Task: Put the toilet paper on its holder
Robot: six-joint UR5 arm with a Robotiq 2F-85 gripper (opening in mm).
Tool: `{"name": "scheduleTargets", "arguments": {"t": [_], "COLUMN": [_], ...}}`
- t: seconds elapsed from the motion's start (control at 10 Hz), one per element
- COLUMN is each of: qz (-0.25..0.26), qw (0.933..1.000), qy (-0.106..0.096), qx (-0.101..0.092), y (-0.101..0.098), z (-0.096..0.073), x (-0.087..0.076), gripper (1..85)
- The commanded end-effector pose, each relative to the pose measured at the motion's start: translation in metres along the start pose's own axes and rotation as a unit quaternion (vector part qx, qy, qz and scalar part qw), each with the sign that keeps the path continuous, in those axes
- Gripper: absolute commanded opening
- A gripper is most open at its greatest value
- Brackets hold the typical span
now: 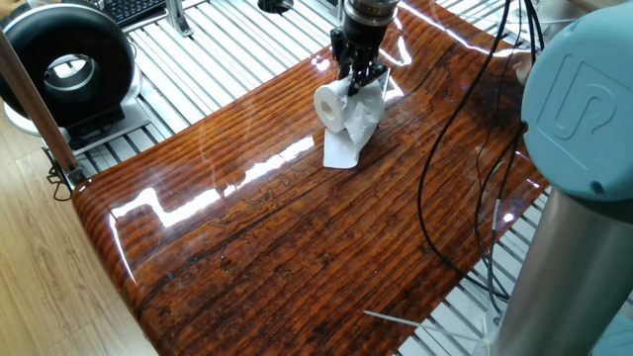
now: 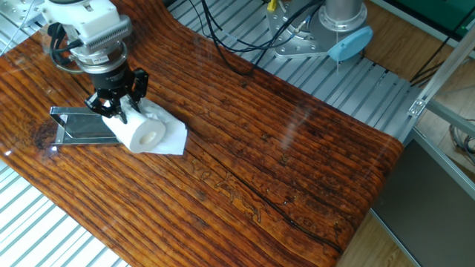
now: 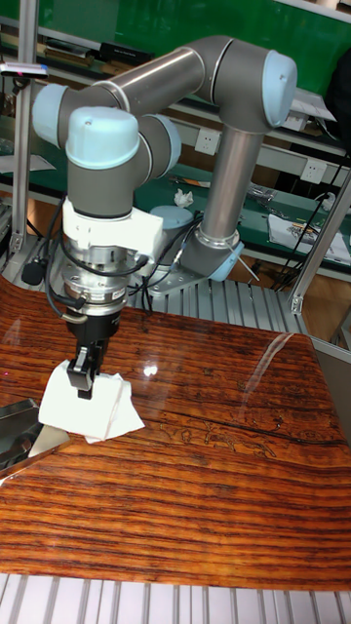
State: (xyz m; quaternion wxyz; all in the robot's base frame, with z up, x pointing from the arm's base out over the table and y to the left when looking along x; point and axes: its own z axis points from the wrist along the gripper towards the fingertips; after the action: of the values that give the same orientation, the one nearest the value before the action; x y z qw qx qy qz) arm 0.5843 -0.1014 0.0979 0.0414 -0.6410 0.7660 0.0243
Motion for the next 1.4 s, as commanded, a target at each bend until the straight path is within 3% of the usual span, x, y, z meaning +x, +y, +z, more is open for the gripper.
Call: {"name": "scheduleTargets", "arguments": {"t": [0.0,0.7,1.3], "qz": [0.015,0.069,0.082], "qw": [0.9999,0.9973,0.9954], "qy": [-0.001,0.023,0.049], "qx": [-0.001,-0.002,0.000], "y": [0.002,0.022,0.025], "z": [-0.002,-0.007,-0.016], "x": [-0.009,-0.003,0.027], "gripper": [1.0,1.0,1.0]}}
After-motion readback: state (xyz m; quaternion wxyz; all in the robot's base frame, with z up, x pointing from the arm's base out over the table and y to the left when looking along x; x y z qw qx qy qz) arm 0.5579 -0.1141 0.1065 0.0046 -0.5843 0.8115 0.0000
